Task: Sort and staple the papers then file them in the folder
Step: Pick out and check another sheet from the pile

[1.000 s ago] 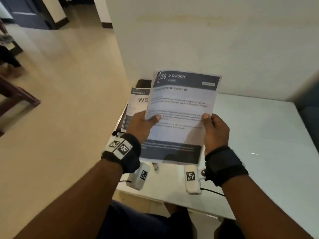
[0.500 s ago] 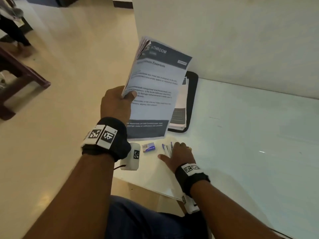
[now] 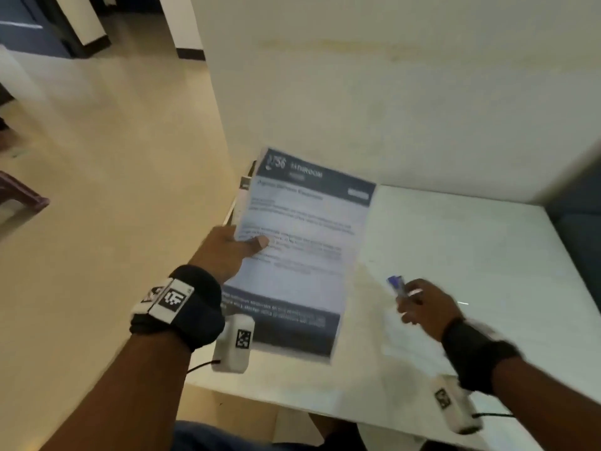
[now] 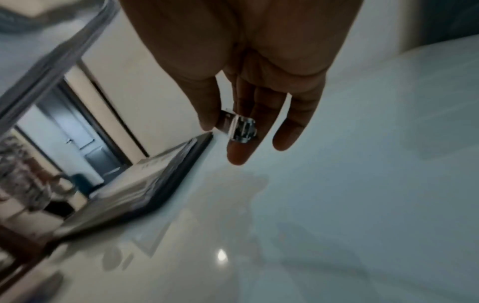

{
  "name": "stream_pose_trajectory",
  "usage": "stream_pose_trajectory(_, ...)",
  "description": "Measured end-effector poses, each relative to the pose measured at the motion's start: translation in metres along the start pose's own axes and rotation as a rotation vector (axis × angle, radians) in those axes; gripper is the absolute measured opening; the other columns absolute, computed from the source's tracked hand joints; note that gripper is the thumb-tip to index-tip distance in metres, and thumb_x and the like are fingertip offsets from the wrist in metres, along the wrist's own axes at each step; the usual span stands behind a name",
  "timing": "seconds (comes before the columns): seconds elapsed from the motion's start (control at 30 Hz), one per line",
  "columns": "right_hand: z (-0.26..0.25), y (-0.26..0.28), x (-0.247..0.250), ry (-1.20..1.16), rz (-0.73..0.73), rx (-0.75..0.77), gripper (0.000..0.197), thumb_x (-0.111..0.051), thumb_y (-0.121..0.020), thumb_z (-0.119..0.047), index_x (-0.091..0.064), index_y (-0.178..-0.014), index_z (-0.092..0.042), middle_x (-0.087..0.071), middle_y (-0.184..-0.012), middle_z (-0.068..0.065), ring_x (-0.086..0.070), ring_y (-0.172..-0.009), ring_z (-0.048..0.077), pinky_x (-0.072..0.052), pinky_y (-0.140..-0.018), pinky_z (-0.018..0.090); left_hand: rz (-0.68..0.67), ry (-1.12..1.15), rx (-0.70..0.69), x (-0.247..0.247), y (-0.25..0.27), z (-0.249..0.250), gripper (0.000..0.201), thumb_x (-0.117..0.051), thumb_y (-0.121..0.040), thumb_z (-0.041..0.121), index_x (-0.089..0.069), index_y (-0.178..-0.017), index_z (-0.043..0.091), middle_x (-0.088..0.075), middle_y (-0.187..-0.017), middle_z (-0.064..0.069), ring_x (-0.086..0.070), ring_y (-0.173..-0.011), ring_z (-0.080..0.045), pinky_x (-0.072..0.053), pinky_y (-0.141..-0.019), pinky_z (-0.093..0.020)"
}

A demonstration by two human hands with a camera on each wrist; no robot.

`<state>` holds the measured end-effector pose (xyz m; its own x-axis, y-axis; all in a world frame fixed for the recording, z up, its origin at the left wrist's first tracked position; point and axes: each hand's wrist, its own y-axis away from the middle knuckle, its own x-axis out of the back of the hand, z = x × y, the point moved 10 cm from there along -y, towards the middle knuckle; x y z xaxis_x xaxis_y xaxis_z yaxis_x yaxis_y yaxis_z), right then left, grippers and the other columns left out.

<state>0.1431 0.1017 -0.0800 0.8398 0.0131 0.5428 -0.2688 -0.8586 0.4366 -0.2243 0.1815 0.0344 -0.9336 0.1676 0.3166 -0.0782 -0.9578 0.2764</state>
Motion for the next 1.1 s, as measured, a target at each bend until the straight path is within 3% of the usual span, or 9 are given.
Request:
stream_pose_trajectory(0.13,-0.024,-0.001,0.110,-0.152,0.169,0.077,0.016,-0.055,-0.094,0.003,-0.051,-0.104,-0.008,-0.059,-0.091,0.024,-0.052,-0.062,0.025,-0.043,-0.062,0.033,-0.348,-0.096,0.083,-0.088,0.001,-0.022,0.017,-0.066,-0.091,0.019,-0.071,-0.107,0.020,-0.076,-0.102,0.008,-0.070,-0.100,-0.015,-0.049,-0.100,-0.044)
stream_pose_trajectory(0.23,-0.038,0.009,0.159,-0.143,0.298,0.204,0.016,-0.065,-0.084,-0.003,-0.058,-0.098,-0.009,-0.057,-0.082,0.009,-0.049,-0.066,0.019,-0.042,-0.065,0.031,-0.506,-0.245,0.130,-0.146,0.003,-0.049,0.015,-0.068,-0.091,0.020,-0.073,-0.104,0.017,-0.076,-0.101,0.003,-0.070,-0.101,-0.018,-0.047,-0.104,-0.045)
stream_pose_trajectory(0.33,-0.043,0.011,0.148,0.035,0.238,0.312,0.008,-0.074,-0.083,-0.017,-0.069,-0.079,-0.013,-0.067,-0.076,0.005,-0.061,-0.073,0.022,-0.049,-0.074,0.036,-0.627,-0.403,0.161,-0.191,0.001,-0.078,0.022,-0.071,-0.089,0.027,-0.075,-0.104,0.011,-0.075,-0.102,-0.005,-0.071,-0.094,-0.023,-0.052,-0.098,-0.042)
stream_pose_trajectory(0.47,-0.023,-0.002,0.088,0.214,0.040,0.325,0.023,-0.067,-0.091,-0.028,-0.073,-0.113,-0.023,-0.071,-0.113,-0.001,-0.062,-0.100,0.015,-0.048,-0.096,0.036,-0.699,-0.569,0.129,-0.227,-0.003,-0.098,0.008,-0.071,-0.089,0.031,-0.072,-0.088,0.023,-0.071,-0.088,0.004,-0.065,-0.076,-0.008,-0.050,-0.074,-0.017)
stream_pose_trajectory(0.63,-0.015,-0.006,0.034,0.373,-0.136,0.368,0.042,-0.061,-0.095,-0.029,-0.057,-0.136,-0.022,-0.062,-0.130,0.003,-0.054,-0.121,0.020,-0.040,-0.105,0.034,-0.731,-0.568,0.149,-0.249,-0.010,-0.112,0.015,-0.071,-0.089,0.022,-0.075,-0.100,0.011,-0.075,-0.100,-0.008,-0.071,-0.093,-0.025,-0.055,-0.093,-0.038)
stream_pose_trajectory(0.73,-0.008,-0.012,0.028,0.335,-0.113,0.333,0.012,-0.061,-0.094,-0.030,-0.067,-0.095,-0.021,-0.068,-0.096,-0.003,-0.059,-0.092,0.018,-0.045,-0.083,0.031,-0.763,-0.572,0.119,-0.262,-0.009,-0.113,0.016,-0.070,-0.090,0.021,-0.075,-0.102,0.011,-0.075,-0.102,-0.007,-0.071,-0.093,-0.023,-0.055,-0.092,-0.035)
stream_pose_trajectory(0.83,0.004,-0.021,0.030,0.267,-0.067,0.268,0.031,-0.061,-0.092,-0.027,-0.050,-0.064,-0.020,-0.054,-0.066,-0.003,-0.049,-0.068,0.018,-0.040,-0.065,0.031,-0.764,-0.580,0.114,-0.267,-0.012,-0.116,0.018,-0.069,-0.091,0.023,-0.074,-0.104,0.013,-0.075,-0.102,-0.005,-0.071,-0.093,-0.021,-0.054,-0.094,-0.037)
stream_pose_trajectory(1.0,0.015,-0.030,0.023,0.229,-0.082,0.226,0.038,-0.062,-0.091,-0.025,-0.045,-0.060,-0.013,-0.046,-0.062,0.005,-0.041,-0.063,0.020,-0.038,-0.063,0.034,-0.563,-0.625,-0.097,-0.281,-0.023,-0.079,0.018,-0.059,-0.095,0.038,-0.066,-0.102,0.023,-0.066,-0.090,0.010,-0.064,-0.080,-0.007,-0.048,-0.067,-0.021)
stream_pose_trajectory(1.1,0.026,-0.038,0.020,0.207,-0.080,0.171,0.036,-0.064,-0.091,-0.030,-0.057,-0.068,-0.004,-0.053,-0.067,0.011,-0.046,-0.066,0.023,-0.045,-0.067,0.039,-0.393,-0.584,-0.244,-0.295,-0.027,-0.048,0.015,-0.051,-0.099,0.036,-0.063,-0.098,0.027,-0.062,-0.089,0.013,-0.059,-0.081,-0.007,-0.040,-0.064,-0.019)
